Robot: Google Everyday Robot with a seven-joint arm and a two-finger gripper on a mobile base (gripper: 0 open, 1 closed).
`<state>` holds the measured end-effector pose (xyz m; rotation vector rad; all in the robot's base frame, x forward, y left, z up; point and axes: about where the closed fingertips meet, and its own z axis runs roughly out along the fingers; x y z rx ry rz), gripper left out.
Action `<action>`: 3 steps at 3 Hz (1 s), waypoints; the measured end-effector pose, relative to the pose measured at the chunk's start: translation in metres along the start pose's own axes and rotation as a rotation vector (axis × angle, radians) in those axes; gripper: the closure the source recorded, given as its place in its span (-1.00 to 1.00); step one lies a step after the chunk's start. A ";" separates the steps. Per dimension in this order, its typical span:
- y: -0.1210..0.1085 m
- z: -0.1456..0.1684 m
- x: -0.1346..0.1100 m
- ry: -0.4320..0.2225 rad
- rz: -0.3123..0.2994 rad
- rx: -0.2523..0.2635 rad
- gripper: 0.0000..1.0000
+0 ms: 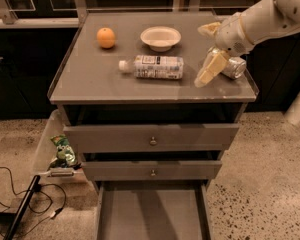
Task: Place blue plastic bottle into bottom drawer
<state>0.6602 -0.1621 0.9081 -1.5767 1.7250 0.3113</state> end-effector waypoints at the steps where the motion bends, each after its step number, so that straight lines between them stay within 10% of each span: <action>1: -0.014 0.018 0.000 -0.127 0.035 -0.048 -1.00; 3: -0.022 0.042 -0.020 -0.179 0.040 -0.132 -1.00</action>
Offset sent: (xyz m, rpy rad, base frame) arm 0.0447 0.0324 0.0002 0.2388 0.0980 0.1450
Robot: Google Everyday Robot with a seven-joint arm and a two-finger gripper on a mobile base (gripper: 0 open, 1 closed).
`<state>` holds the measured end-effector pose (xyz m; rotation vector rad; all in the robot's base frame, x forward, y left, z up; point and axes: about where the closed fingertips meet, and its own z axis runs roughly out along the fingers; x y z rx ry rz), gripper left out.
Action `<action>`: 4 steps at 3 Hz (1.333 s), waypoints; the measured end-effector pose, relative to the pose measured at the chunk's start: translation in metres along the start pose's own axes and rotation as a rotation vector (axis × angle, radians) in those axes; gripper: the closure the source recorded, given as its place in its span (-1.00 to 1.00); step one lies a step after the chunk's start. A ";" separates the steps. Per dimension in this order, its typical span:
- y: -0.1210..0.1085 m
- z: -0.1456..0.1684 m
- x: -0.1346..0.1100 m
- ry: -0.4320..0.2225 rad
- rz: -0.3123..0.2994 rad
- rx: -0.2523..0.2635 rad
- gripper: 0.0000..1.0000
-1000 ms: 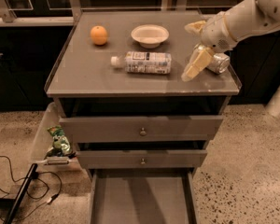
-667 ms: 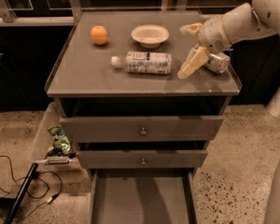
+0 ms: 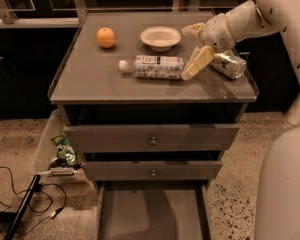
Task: Place blue plastic bottle into bottom drawer
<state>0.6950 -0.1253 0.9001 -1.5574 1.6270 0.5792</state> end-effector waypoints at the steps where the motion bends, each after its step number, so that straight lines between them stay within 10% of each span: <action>1: 0.001 0.022 0.001 0.169 -0.014 -0.027 -1.00; 3: 0.008 0.050 0.015 0.384 -0.024 -0.086 -1.00; 4: 0.008 0.051 0.016 0.389 -0.024 -0.089 -0.66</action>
Offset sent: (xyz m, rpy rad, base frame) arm 0.0028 0.0330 -0.0379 -0.5006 0.0807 -0.0015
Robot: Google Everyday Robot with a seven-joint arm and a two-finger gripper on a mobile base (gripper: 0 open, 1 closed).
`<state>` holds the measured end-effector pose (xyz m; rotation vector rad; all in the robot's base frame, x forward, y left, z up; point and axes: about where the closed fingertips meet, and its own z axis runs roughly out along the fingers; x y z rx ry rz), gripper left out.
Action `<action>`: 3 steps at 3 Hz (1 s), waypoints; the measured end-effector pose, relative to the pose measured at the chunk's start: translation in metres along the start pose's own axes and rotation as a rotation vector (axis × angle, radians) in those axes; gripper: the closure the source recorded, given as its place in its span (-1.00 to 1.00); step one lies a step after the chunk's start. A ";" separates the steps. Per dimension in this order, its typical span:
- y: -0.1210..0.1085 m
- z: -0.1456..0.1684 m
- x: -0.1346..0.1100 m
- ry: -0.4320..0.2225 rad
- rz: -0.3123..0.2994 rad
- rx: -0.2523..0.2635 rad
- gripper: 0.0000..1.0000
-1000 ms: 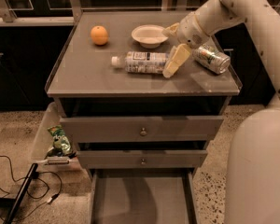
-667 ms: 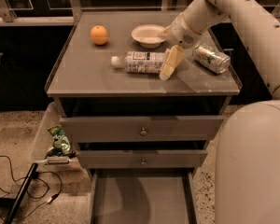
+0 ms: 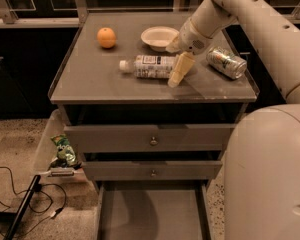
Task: Place blue plastic bottle into bottom drawer
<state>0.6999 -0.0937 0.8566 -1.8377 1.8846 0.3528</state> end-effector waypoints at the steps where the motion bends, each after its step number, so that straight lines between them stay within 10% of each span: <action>1: 0.000 0.000 0.000 0.000 0.000 0.000 -0.21; 3: 0.000 0.000 0.000 0.000 0.000 0.000 0.74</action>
Offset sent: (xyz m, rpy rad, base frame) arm 0.0000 0.0000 0.0000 0.0000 0.0000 0.0000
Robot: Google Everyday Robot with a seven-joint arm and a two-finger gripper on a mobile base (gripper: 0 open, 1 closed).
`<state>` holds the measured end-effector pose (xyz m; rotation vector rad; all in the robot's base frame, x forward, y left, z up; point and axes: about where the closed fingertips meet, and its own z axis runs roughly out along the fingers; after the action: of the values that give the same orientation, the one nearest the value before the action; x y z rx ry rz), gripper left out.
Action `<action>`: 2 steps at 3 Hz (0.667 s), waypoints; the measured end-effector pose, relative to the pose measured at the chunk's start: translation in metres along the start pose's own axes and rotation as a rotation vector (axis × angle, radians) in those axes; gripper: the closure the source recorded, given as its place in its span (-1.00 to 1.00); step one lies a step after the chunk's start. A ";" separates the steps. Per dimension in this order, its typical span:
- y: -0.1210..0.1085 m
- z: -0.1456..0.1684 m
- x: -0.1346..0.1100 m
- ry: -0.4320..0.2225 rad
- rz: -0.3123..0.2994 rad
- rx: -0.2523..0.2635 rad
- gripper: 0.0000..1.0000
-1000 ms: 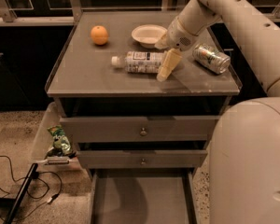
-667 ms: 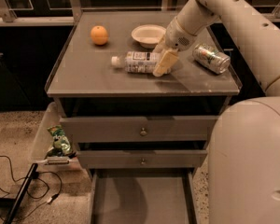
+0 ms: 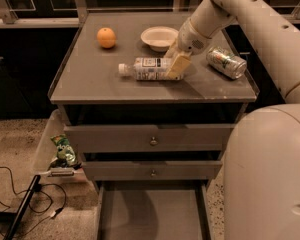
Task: Place blue plastic bottle into bottom drawer
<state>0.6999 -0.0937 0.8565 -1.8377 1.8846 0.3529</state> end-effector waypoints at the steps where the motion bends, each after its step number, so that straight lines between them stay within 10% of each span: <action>1: 0.000 0.000 0.000 0.000 0.000 0.000 1.00; 2: 0.011 0.000 0.000 -0.010 -0.005 0.001 1.00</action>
Offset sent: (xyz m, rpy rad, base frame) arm -0.0360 -0.0019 -0.0018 0.0216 -0.0155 0.0095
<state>0.6894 -0.0930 0.8547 -1.8365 1.8728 0.3588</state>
